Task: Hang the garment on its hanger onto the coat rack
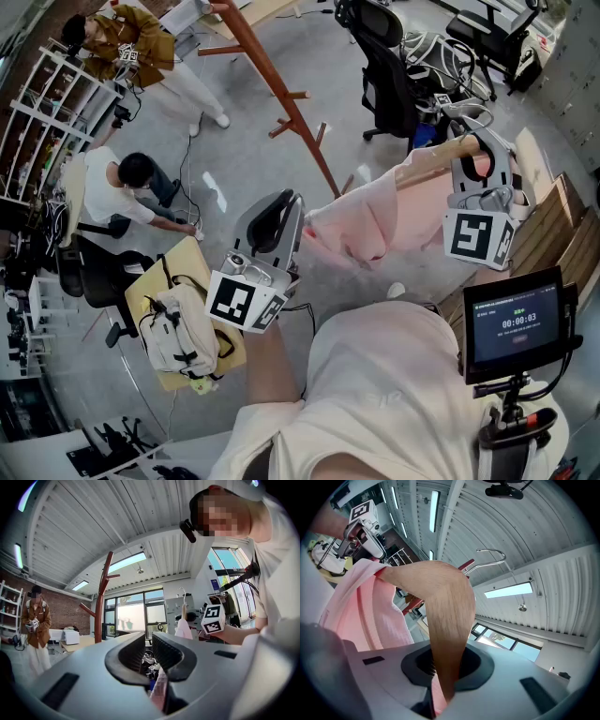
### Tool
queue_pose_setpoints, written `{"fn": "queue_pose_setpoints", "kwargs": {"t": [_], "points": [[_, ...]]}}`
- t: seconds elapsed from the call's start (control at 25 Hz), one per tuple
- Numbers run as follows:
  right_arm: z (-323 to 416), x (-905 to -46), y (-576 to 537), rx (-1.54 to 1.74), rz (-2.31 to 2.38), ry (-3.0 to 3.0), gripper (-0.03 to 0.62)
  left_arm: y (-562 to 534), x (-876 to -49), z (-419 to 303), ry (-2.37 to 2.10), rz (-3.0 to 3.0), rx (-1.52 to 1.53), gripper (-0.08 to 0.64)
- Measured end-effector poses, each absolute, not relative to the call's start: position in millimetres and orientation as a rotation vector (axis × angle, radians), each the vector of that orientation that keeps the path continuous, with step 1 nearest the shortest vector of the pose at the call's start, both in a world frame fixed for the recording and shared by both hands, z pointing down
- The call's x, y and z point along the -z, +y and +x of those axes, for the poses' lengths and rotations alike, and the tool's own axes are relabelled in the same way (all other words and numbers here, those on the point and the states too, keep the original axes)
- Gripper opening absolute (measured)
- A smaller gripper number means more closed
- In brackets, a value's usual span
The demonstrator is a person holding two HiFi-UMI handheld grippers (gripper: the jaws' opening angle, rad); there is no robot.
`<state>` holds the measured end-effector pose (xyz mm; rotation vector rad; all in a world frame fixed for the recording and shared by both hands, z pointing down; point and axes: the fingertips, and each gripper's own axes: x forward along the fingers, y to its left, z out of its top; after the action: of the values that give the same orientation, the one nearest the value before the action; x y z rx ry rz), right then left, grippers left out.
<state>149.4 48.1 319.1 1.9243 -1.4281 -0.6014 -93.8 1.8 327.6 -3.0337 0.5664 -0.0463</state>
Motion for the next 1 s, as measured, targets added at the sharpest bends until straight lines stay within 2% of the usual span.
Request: {"fn": "queue_pose_setpoints", "kwargs": {"t": [0.32, 0.72, 1.0], "points": [[170.0, -342.0, -4.9, 0.599, 1.909, -1.415, 0.06, -47.0, -352.7, -80.0, 0.532, -3.055, 0.096, 0.04], [180.4, -323.8, -64.0, 0.603, 1.921, -1.345, 0.06, -111.4, -331.8, -64.5, 0.317, -3.054, 0.048, 0.059], [178.8, -316.2, -100.9, 0.63, 1.914, -1.4, 0.06, -121.9, -331.4, -51.4, 0.24, -2.997, 0.193, 0.118]]}}
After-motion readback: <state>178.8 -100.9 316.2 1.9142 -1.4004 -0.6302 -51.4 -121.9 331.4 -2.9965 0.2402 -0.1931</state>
